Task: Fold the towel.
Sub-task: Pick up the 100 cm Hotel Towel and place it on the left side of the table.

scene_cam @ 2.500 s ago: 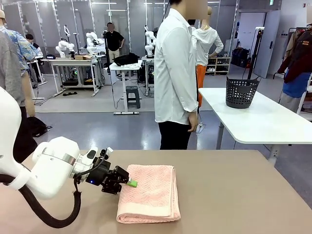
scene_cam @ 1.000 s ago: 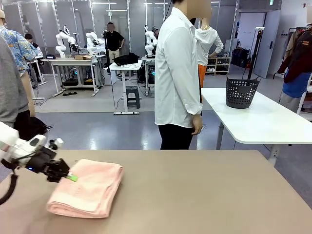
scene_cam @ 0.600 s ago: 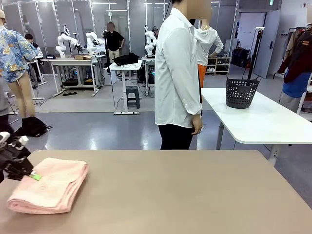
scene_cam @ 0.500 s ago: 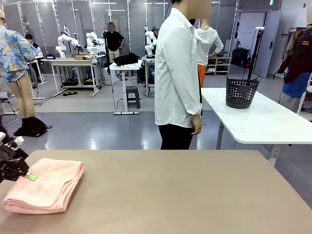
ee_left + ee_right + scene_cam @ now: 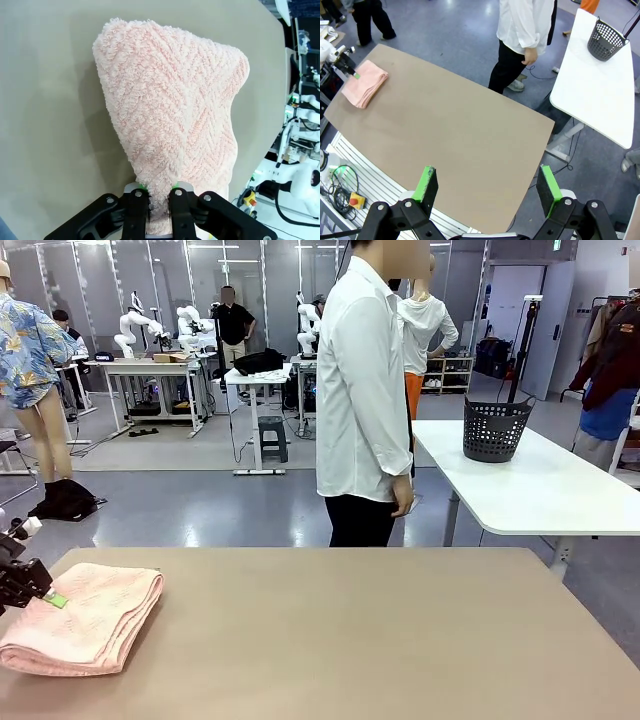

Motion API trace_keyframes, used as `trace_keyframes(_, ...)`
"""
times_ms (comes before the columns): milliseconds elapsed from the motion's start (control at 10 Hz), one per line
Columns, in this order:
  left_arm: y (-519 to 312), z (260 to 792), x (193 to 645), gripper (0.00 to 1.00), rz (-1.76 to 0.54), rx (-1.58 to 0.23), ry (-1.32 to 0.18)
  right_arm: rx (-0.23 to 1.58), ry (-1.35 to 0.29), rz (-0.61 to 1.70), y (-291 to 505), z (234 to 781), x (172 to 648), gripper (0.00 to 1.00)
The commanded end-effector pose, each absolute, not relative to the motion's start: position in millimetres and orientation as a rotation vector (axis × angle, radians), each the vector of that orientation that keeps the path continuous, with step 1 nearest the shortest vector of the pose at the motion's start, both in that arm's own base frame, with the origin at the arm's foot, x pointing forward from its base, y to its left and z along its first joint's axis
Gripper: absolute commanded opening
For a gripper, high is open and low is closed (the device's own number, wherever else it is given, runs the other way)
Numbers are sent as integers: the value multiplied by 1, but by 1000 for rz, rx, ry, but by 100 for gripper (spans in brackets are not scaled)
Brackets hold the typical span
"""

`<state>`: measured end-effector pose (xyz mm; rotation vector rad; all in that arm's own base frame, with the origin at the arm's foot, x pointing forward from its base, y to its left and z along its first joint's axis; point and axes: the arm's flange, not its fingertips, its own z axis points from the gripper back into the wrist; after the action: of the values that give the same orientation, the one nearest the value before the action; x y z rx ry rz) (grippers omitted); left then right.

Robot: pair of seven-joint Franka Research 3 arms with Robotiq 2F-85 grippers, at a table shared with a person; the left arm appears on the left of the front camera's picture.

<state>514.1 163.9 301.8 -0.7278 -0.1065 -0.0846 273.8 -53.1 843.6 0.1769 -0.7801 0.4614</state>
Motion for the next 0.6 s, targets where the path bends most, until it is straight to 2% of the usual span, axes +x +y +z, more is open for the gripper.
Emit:
trace_keyframes(0, 169, 300, 512, 5, -80, -727, -109, 180, -776, 462, -53, 843, 274, 100)
trace_keyframes(400, 169, 300, 512, 5, -80, -727, -109, 180, -776, 462, -53, 843, 274, 100)
trace_keyframes(500, 168, 300, 513, 14, -77, -728, -106, 180, -776, 462, -53, 843, 274, 100)
